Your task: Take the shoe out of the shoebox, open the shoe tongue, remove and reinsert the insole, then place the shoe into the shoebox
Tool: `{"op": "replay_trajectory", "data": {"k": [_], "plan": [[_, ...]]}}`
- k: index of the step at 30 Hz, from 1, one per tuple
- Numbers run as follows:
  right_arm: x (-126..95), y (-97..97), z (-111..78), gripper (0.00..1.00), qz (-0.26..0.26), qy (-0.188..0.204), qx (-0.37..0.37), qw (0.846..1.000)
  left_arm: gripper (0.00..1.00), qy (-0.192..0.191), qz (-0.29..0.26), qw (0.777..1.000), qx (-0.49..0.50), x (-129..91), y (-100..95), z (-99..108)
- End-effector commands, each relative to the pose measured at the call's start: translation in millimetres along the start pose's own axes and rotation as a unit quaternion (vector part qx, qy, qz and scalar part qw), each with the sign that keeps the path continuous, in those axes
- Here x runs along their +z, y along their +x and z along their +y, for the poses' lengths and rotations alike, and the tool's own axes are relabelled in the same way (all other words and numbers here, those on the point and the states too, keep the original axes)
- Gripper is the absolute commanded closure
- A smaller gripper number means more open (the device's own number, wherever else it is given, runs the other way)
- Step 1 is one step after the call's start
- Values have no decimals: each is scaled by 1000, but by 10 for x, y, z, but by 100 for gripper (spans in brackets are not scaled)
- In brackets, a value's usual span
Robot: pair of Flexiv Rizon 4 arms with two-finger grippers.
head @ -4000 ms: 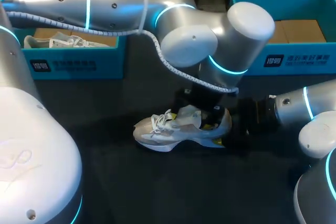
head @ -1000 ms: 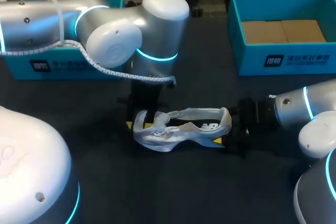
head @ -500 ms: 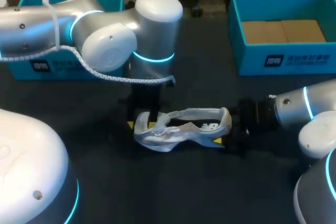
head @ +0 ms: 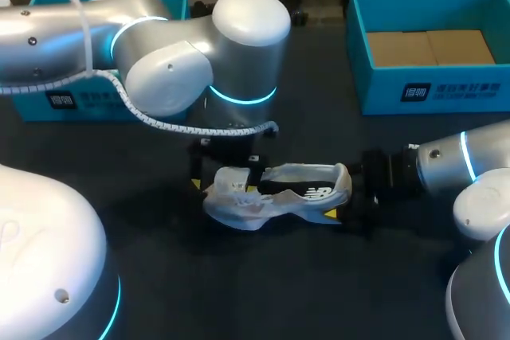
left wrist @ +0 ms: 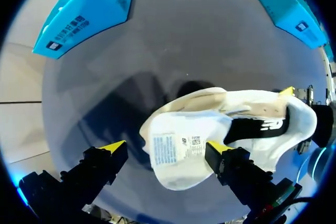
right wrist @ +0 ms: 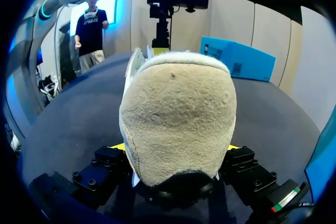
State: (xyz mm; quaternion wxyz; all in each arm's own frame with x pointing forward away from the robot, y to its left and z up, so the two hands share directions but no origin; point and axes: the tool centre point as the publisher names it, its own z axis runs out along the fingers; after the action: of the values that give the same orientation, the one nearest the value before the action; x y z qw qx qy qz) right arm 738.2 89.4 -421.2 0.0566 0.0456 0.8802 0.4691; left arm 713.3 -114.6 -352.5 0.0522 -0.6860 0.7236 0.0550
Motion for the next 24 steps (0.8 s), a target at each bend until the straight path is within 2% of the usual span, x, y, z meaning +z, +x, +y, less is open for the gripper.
{"op": "replay_trajectory", "data": {"k": [1, 18, 20, 24], "plan": [[23, 0, 13, 100, -1, 2, 0, 1000, 0, 7, 3, 1000, 8, -90, 13, 24], [23, 0, 13, 100, -1, 2, 0, 1000, 0, 29, 38, 998, 36, -464, 35, -150], [23, 0, 13, 100, -1, 2, 0, 1000, 0, 45, 44, 997, 53, -537, 43, -191], [23, 0, 13, 100, -1, 2, 0, 1000, 0, 55, 65, 990, 109, -653, 60, -258]]}}
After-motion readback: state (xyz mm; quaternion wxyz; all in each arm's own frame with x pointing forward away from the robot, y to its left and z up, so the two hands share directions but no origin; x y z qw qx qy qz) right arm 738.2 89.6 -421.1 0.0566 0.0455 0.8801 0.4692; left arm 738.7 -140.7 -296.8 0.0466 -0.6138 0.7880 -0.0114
